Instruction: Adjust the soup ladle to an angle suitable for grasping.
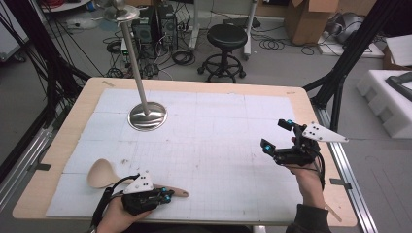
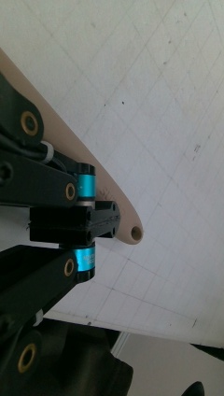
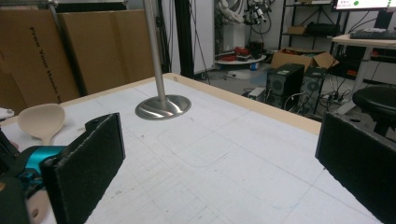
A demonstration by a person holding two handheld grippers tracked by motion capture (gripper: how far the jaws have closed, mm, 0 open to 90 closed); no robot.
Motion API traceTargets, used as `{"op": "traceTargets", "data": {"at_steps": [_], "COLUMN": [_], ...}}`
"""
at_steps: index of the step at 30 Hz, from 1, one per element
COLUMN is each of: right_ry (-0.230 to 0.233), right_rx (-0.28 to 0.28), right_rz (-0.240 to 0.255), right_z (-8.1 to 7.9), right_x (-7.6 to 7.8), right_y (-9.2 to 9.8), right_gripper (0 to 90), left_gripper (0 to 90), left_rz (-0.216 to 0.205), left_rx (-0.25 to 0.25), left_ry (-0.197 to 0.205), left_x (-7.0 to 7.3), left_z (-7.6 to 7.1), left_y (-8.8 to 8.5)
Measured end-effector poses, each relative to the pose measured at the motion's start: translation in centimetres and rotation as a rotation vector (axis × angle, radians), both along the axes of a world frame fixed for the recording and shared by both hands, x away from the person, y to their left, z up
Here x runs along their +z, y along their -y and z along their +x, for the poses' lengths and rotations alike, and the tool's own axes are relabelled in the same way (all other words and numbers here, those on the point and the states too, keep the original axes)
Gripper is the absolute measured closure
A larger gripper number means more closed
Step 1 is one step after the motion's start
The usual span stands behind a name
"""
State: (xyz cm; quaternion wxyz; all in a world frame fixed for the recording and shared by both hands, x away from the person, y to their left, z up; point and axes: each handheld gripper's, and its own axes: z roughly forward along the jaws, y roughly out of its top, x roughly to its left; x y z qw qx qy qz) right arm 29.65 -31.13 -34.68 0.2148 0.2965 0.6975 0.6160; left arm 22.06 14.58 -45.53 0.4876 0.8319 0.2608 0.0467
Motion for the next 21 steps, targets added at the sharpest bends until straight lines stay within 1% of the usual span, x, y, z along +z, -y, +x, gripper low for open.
{"op": "traceTargets", "data": {"at_steps": [4,6,7,9,11,17,21], "right_ry": [0.0,-0.002,-0.005,-0.004,-0.006,0.0,-0.007], "right_rx": [0.004,0.002,0.005,0.005,0.002,0.002,0.003], "right_rz": [-0.004,-0.007,-0.007,-0.009,-0.008,-0.007,-0.007], "right_z": [0.0,0.0,0.0,0.1,0.1,0.1,0.1], "right_x": [0.0,0.0,0.0,-0.1,-0.1,0.0,-0.1], "right_y": [-0.1,-0.1,-0.2,-0.2,-0.2,-0.1,-0.1], "right_gripper": [0.4,0.4,0.4,0.4,0.4,0.4,0.4], "left_gripper": [90.0,90.0,90.0,90.0,90.0,90.0,90.0], "left_rz": [0.006,0.025,0.039,0.046,0.041,0.05,0.052], "left_rx": [0.003,-0.001,-0.005,-0.007,0.001,0.021,0.034], "left_ry": [-0.017,-0.007,0.009,0.018,0.016,0.022,0.024], "left_x": [0.2,0.3,0.4,0.5,0.4,0.5,0.5], "left_z": [0.3,0.5,0.5,0.7,0.9,1.5,1.9], "left_y": [0.2,0.3,0.4,0.5,0.6,0.9,1.1]}}
